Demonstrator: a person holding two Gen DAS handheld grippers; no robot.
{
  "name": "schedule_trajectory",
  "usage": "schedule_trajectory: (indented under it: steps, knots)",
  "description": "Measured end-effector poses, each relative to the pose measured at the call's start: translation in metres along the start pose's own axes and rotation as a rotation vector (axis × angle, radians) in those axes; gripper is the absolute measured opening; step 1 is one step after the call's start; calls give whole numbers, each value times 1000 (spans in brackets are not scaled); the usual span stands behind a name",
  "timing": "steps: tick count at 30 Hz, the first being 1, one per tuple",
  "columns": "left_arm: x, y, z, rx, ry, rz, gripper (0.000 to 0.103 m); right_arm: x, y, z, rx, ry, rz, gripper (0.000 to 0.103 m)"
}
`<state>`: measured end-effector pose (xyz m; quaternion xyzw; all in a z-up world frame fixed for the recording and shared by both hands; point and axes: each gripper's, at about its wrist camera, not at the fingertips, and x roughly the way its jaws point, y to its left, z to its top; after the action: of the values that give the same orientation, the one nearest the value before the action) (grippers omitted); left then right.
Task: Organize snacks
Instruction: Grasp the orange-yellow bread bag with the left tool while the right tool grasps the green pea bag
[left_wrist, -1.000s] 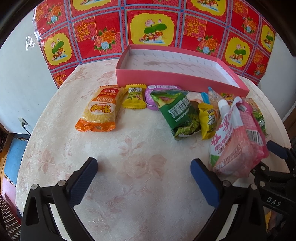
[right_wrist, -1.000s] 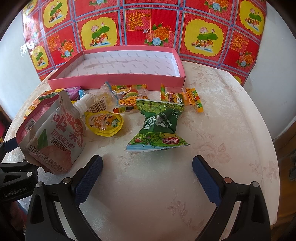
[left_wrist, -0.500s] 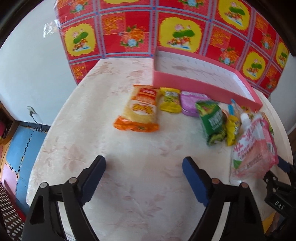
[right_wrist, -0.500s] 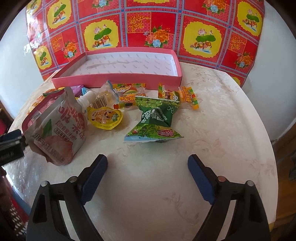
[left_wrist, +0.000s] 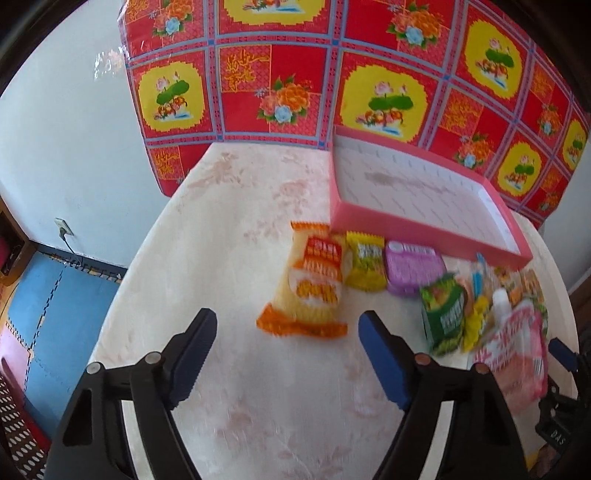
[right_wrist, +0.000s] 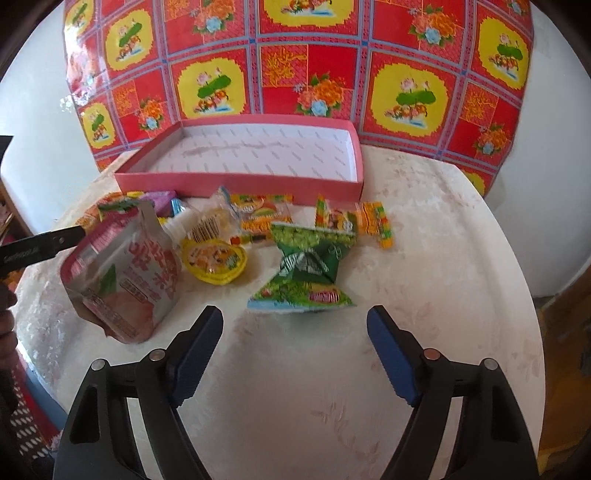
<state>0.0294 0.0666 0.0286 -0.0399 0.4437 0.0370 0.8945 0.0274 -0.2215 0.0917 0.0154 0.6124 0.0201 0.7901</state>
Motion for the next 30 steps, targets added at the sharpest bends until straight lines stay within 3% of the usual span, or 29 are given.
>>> schedule_trajectory:
  steps: [14,17,26,30]
  knots:
    - [29,-2,18,-19,33,-2,69,8,-24,24,68,2,4,75]
    - [36,-3,19,-23,49,-15,63,12,-25,26,80,22,25,67]
    - [42,-9,21,13,12,28,63,20,-20,25,70,38,50,65]
    - [44,-9,23,26,7,24,57,26,-19,24,81,54,60,60]
